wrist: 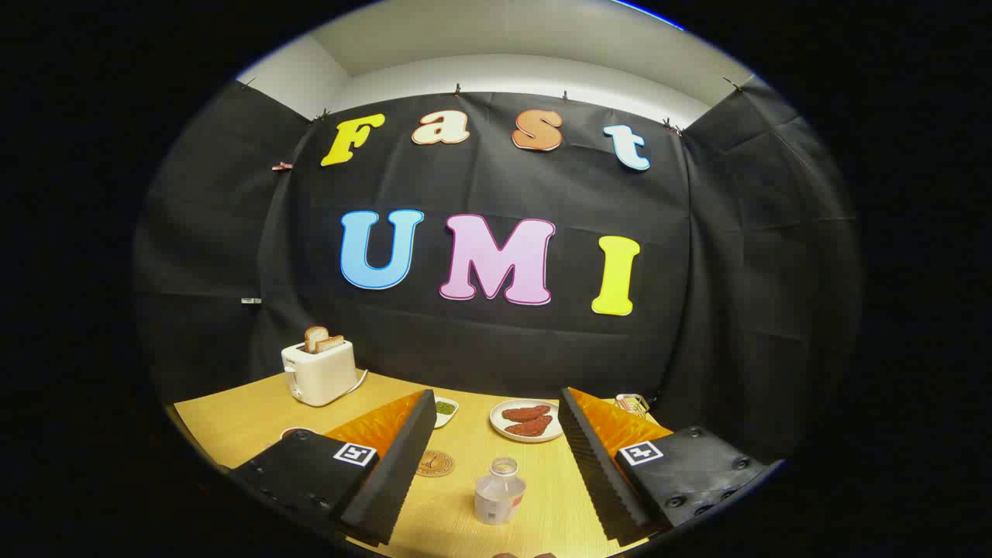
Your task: Take the bottle from table, then pour the juice into the cup, finally place the bottle on the coaster
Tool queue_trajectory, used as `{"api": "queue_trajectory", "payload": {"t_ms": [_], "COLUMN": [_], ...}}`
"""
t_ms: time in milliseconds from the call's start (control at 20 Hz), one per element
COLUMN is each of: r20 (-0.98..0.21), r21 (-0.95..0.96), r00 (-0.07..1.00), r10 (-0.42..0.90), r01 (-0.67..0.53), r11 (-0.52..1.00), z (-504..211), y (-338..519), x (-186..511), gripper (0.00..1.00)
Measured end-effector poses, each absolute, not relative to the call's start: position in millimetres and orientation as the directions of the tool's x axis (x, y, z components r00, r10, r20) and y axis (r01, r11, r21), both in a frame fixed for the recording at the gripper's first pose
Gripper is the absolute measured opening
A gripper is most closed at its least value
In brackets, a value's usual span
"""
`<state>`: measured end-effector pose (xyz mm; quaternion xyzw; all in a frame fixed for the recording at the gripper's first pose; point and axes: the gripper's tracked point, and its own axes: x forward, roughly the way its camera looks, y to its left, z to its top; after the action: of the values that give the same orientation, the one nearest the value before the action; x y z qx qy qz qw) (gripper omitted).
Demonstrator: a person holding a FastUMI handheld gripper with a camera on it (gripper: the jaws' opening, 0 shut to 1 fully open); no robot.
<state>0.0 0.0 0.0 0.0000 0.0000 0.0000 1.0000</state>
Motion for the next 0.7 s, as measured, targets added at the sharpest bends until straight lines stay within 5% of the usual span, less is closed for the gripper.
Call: {"api": "queue_trajectory", "payload": {"t_ms": [700], "r20": [-0.028], "r21": [0.011], "r00": [1.0], "r10": [-0.011], "r01": [0.011], "r11": [1.0], "z": [-22], "y": [1], "x": [9], "gripper": [0.97]}}
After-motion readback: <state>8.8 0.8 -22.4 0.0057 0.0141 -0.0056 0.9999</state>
